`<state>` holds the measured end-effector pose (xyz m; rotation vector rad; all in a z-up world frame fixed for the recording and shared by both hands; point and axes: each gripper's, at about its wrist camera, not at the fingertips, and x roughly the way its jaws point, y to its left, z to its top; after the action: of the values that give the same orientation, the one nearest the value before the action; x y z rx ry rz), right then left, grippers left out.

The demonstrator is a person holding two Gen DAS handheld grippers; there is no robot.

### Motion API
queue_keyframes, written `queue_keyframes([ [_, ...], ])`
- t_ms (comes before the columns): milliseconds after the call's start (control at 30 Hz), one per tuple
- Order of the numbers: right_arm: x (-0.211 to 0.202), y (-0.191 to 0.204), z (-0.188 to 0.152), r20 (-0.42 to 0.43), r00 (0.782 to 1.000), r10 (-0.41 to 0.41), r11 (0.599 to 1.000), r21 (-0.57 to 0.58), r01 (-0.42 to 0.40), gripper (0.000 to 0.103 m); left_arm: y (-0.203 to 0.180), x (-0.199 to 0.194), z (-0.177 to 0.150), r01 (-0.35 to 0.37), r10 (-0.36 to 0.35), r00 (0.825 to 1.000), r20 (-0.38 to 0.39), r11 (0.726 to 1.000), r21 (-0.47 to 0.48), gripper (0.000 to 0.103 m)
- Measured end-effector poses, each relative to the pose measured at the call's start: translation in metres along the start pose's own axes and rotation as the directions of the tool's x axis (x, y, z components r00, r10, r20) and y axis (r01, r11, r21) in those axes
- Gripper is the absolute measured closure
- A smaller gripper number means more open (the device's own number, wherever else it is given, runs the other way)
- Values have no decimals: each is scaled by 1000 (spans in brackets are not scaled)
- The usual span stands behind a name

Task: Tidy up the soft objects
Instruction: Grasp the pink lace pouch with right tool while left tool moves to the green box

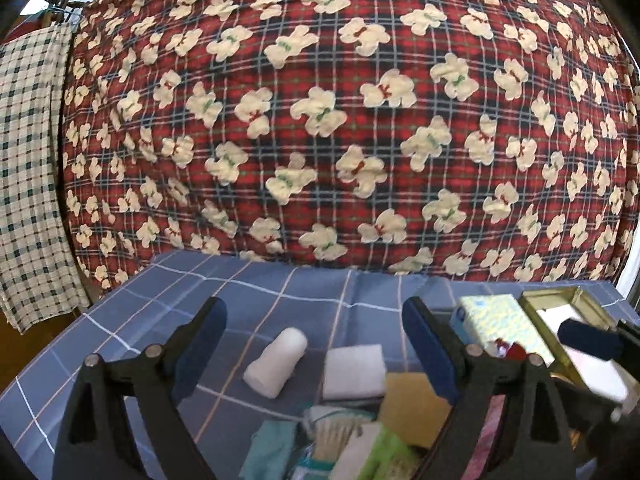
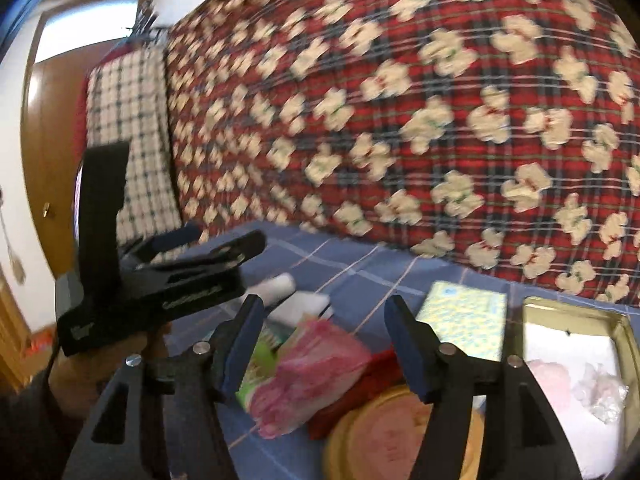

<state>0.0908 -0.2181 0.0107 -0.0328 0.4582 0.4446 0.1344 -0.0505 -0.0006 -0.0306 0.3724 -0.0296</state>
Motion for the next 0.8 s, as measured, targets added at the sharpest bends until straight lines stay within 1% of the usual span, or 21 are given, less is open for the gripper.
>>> queue_keyframes([
  [67,7,6,-6,-36,999,-12,1000,-26,11,38,3,0,-2,-1,1,1000,-9,1000,-1,12],
  [133,12,10,-11,-63,997,-36,998,-56,32,38,4,-1,-2,19,-19,1000,-16,1000,-5,12],
  [233,17,9,-14,-98,994,-43,997,-64,37,38,5,-1,-3,74,-75,997,-34,997,-22,12],
  [333,26,10,-18,-145,988,-58,996,-75,48,38,5,1,-6,77,-78,996,-54,997,-20,12],
  [367,29,11,-21,-161,985,-64,995,-84,51,46,5,1,-7,81,-82,995,-61,997,-19,12],
  [400,33,11,-22,-174,982,-72,994,-96,55,58,5,1,-7,90,-91,994,-64,996,-23,12],
  [433,36,12,-25,-184,979,-90,991,-112,70,60,5,0,-8,101,-102,992,-68,995,-26,12],
  [500,36,12,-27,-183,979,-94,990,-122,72,71,4,-1,-11,117,-119,990,-79,993,-27,12],
  [700,26,14,-25,-128,987,-95,990,-118,80,80,12,-1,-24,164,-167,980,-109,986,-37,12],
  [800,13,11,-18,-62,994,-94,992,-91,88,80,14,-2,-27,191,-194,974,-120,981,-39,14],
])
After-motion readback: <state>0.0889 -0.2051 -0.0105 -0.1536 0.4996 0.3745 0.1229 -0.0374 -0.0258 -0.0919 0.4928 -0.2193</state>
